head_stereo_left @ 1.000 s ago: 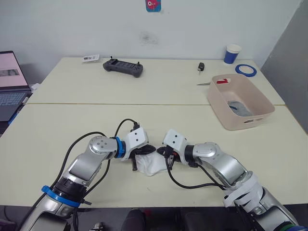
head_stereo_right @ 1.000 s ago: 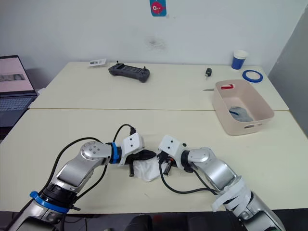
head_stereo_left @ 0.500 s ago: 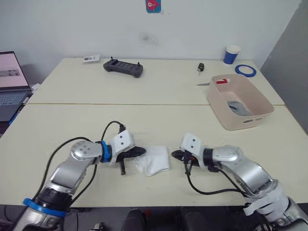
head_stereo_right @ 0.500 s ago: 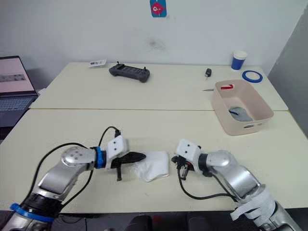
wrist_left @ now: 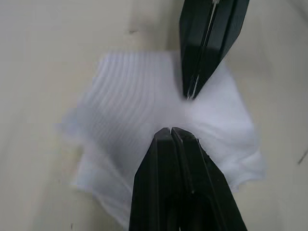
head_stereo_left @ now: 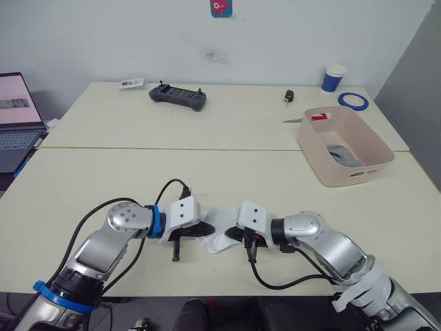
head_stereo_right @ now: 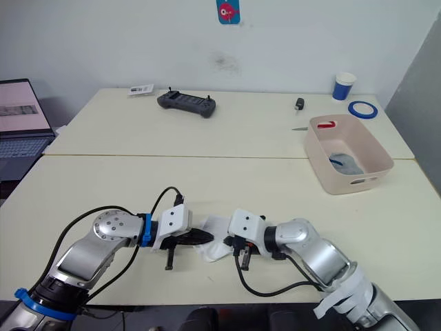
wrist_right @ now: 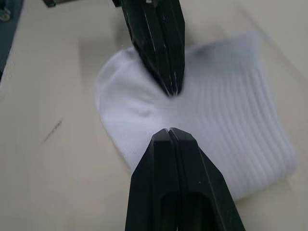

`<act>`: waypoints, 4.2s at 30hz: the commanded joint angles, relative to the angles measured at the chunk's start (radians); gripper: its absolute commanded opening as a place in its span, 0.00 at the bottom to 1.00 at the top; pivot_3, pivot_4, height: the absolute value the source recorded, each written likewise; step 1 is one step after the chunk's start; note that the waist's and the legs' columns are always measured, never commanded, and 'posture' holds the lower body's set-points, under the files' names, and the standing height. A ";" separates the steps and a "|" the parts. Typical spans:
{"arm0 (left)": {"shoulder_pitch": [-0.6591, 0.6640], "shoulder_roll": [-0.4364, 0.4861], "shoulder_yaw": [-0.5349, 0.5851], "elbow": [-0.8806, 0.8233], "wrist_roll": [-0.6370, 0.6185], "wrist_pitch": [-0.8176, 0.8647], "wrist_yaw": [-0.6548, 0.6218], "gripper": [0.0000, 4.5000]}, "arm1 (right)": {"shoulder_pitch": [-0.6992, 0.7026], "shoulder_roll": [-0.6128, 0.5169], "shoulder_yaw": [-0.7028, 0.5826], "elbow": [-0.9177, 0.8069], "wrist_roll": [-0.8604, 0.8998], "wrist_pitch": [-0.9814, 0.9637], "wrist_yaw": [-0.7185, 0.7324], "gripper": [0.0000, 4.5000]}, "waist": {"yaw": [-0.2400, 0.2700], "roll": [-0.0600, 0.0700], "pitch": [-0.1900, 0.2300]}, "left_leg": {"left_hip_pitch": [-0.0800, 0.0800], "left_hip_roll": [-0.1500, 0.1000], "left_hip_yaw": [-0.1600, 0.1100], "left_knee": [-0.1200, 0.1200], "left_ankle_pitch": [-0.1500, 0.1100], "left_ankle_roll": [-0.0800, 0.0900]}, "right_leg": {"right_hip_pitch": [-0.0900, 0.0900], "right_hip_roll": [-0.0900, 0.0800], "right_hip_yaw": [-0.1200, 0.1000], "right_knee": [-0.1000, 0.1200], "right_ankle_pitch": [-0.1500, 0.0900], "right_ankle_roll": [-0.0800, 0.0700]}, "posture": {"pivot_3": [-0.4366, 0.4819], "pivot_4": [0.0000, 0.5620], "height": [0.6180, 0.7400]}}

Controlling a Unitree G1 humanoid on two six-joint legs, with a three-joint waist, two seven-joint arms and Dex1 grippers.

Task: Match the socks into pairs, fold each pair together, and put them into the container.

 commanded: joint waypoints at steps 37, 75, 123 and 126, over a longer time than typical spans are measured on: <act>0.164 0.019 0.097 0.036 -0.037 0.015 0.053 0.00 | -0.065 0.152 -0.336 -0.056 0.380 0.732 -0.227 0.75 | -0.007 0.001 -0.001 | 0.006 0.001 -0.001 0.002 0.000 0.000 | 0.008 -0.001 -0.001 0.000 0.000 0.000 | 0.48 0.27 1.00; 0.228 0.008 0.171 -0.025 -0.096 0.029 0.089 0.00 | -0.155 0.535 -0.471 0.187 0.401 0.828 -0.391 0.01 | -0.030 0.003 -0.006 | 0.007 0.001 -0.001 -0.007 0.000 0.000 | 0.004 0.000 0.000 0.000 -0.001 -0.002 | 0.48 0.27 1.00; -0.508 -0.362 -0.014 0.022 -0.184 0.276 0.122 1.00 | -0.384 -0.532 -0.265 0.759 -0.560 -0.945 -0.325 0.01 | -0.022 0.008 0.004 | -0.001 -0.003 0.011 0.002 0.001 0.001 | -0.002 -0.001 0.012 -0.001 0.001 0.005 | 0.48 0.27 1.00; -0.505 -0.361 -0.009 0.007 -0.189 0.291 0.132 1.00 | -0.439 -0.505 -0.215 0.881 -0.624 -1.028 -0.305 0.01 | -0.021 0.008 0.004 | -0.001 -0.003 0.013 0.004 0.001 0.000 | -0.002 -0.001 0.015 -0.001 0.001 0.006 | 0.48 0.27 1.00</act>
